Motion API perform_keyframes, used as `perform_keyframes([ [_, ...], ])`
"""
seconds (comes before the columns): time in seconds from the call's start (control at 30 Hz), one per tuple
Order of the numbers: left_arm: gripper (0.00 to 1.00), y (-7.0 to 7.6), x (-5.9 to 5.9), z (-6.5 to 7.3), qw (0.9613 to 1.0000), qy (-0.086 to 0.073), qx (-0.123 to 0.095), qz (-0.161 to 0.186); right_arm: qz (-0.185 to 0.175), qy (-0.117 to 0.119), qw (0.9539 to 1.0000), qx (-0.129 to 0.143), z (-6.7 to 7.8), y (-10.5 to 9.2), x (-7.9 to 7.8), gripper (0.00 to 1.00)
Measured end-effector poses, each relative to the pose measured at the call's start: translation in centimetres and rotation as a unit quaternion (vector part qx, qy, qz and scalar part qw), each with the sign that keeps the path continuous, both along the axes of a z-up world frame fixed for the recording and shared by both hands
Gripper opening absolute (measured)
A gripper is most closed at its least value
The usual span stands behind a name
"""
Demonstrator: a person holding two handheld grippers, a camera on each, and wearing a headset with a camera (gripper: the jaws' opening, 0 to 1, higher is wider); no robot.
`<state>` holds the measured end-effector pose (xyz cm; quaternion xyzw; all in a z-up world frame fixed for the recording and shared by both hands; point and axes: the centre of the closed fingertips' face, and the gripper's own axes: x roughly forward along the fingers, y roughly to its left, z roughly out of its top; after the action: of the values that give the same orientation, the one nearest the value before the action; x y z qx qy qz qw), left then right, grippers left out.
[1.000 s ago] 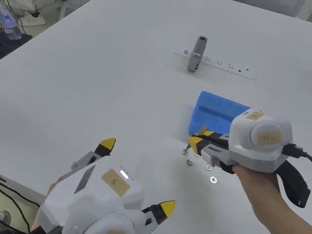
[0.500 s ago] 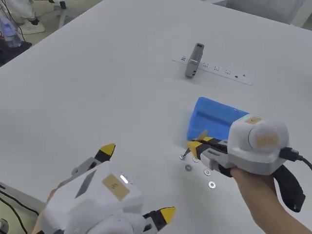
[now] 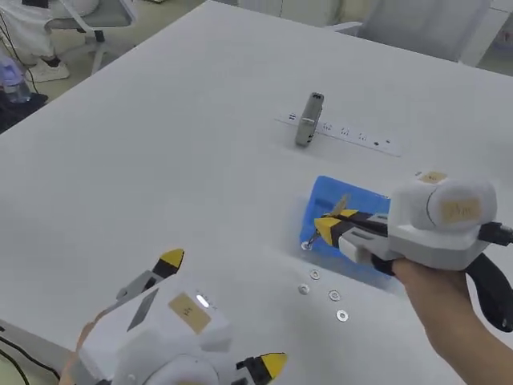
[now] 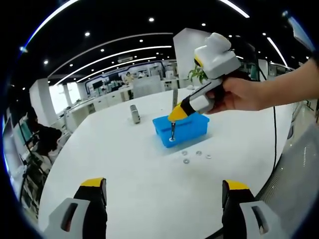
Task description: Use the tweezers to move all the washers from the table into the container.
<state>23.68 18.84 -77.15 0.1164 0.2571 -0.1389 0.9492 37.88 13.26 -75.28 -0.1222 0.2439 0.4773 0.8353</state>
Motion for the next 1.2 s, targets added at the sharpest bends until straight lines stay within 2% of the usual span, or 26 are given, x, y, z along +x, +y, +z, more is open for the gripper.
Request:
perform_keyframes([
  [0.13,0.99,0.0,0.0,-0.1,1.0000,0.001,0.001,0.000,0.003,-0.021,0.9998,-0.001,1.0,-0.1,0.9,0.02],
  [0.23,0.99,-0.1,-0.1,-0.2,1.0000,0.004,0.005,-0.004,0.005,-0.042,0.9990,-0.015,0.9,-0.4,1.8,0.02],
  [0.47,0.98,0.0,-0.1,-0.6,0.9999,0.013,0.007,-0.002,-0.021,-0.046,0.9987,-0.007,0.6,-0.7,4.3,0.02],
  [0.57,0.98,0.0,-0.1,-0.7,0.9998,0.015,0.010,-0.003,-0.037,-0.034,0.9988,-0.001,-0.1,-0.8,5.2,0.02],
  [0.6,0.98,0.0,-0.1,-0.8,0.9998,0.017,0.011,-0.004,-0.046,-0.018,0.9988,0.007,-0.8,-0.6,5.4,0.02],
  [0.63,0.98,0.0,-0.1,-0.8,0.9998,0.018,0.011,-0.005,-0.048,-0.014,0.9987,0.008,-0.9,-0.6,5.5,0.02],
  [0.67,0.98,0.0,-0.1,-0.9,0.9997,0.020,0.013,-0.005,-0.062,0.006,0.9979,0.019,-1.4,-0.8,5.8,0.02],
  [0.7,0.98,0.0,-0.1,-1.0,0.9997,0.021,0.014,-0.005,-0.068,0.016,0.9972,0.027,-1.7,-0.8,6.0,0.02],
  [0.93,0.98,0.0,-0.2,-1.1,0.9995,0.027,0.015,-0.004,-0.083,0.020,0.9961,0.021,-3.3,-0.8,7.0,0.02],
  [1.1,0.97,0.1,-0.2,-1.2,0.9994,0.030,0.014,-0.003,-0.084,0.022,0.9960,0.022,-3.6,-0.1,6.8,0.02],
  [1.2,0.97,0.1,-0.2,-1.2,0.9994,0.030,0.016,-0.003,-0.084,0.021,0.9962,0.013,-4.2,0.0,7.0,0.02],
])
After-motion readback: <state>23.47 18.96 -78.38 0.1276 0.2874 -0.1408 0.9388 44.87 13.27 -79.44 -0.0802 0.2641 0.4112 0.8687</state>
